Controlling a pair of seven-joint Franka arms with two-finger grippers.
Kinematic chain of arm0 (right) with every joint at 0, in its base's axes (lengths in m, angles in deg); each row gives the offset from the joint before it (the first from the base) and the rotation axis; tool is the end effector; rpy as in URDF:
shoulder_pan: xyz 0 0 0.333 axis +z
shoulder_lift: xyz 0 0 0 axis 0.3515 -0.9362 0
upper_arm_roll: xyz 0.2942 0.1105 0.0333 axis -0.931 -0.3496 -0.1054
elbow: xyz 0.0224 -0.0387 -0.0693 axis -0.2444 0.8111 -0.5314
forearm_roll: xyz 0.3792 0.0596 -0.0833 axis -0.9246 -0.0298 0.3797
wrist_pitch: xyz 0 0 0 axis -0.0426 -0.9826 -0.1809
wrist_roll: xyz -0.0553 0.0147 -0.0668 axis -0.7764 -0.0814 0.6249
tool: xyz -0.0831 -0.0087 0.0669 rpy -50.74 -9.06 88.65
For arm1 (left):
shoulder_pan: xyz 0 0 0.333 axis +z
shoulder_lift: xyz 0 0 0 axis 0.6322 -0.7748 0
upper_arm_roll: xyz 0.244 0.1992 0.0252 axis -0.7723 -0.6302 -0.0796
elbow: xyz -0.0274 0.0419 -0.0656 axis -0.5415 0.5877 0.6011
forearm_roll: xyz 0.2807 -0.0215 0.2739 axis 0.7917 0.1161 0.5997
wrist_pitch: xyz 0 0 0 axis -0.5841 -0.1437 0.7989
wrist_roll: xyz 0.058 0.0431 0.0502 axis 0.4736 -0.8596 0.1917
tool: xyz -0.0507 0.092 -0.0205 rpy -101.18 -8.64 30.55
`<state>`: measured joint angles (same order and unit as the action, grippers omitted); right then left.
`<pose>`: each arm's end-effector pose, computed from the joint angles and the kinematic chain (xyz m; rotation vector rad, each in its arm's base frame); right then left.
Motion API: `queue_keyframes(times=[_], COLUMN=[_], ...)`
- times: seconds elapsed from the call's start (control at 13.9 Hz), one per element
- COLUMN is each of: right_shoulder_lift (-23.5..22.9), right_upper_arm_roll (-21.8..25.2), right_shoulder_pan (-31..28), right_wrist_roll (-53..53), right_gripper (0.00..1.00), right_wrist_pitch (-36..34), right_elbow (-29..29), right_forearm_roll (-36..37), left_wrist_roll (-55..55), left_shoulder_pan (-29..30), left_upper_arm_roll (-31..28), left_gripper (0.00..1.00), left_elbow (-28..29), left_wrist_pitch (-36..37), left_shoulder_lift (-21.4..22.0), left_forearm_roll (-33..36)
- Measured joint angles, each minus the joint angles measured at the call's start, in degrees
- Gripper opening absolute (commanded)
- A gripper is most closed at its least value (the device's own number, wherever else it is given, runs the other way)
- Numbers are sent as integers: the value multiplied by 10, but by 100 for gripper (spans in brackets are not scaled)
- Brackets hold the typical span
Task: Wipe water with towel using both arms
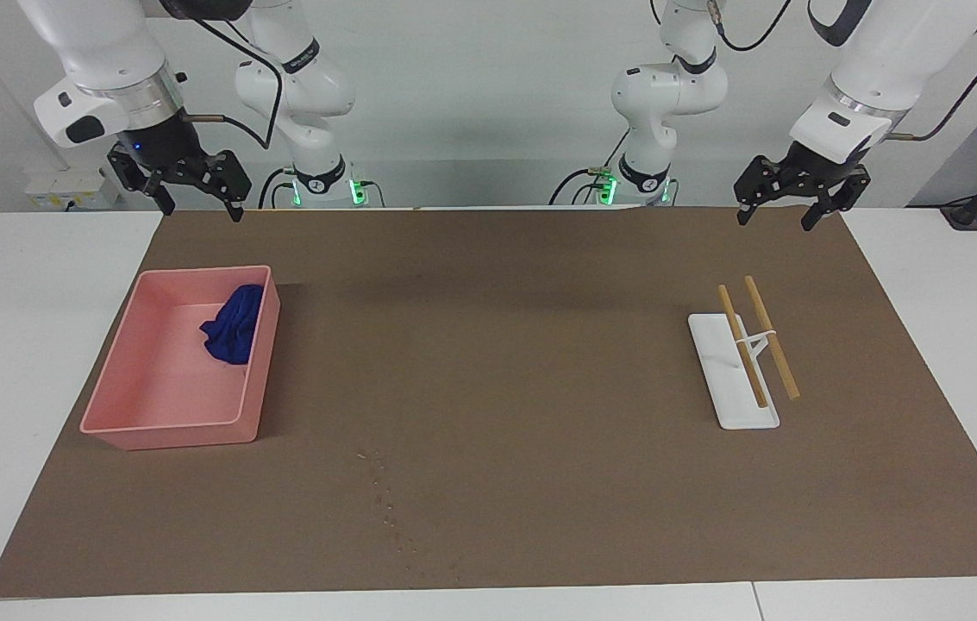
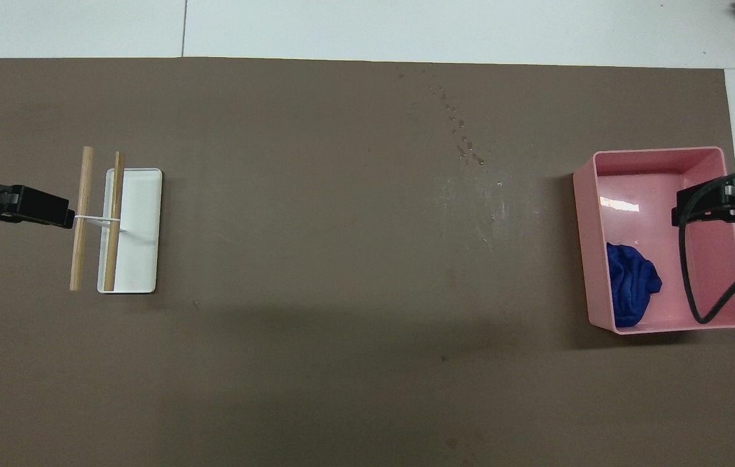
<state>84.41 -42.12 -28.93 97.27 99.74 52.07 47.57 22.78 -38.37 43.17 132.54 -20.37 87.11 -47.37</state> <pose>0.5394 0.0117 0.6522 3.1074 -0.2089 -0.0616 0.5382 -0.0555 0.6397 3.0862 -0.2504 -0.0157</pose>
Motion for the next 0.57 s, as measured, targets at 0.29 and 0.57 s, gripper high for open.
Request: queue_keyframes(times=[0.29,0.57], right_shoulder_lift=[-4,-4], right_upper_arm_roll=[-1,-2], right_shoulder_pan=[0,0], right_wrist_roll=[0,0], right_gripper=[100,100], right_wrist_pitch=[0,1], right_elbow=[0,7], right_forearm_roll=[0,0], left_wrist_roll=[0,0], left_shoulder_pan=[0,0], left_upper_arm_roll=[0,0], left_gripper=[100,100], left_elbow=[0,0], left_wrist_pitch=[0,0], left_shoulder_lift=[0,0], left_forearm_roll=[0,0])
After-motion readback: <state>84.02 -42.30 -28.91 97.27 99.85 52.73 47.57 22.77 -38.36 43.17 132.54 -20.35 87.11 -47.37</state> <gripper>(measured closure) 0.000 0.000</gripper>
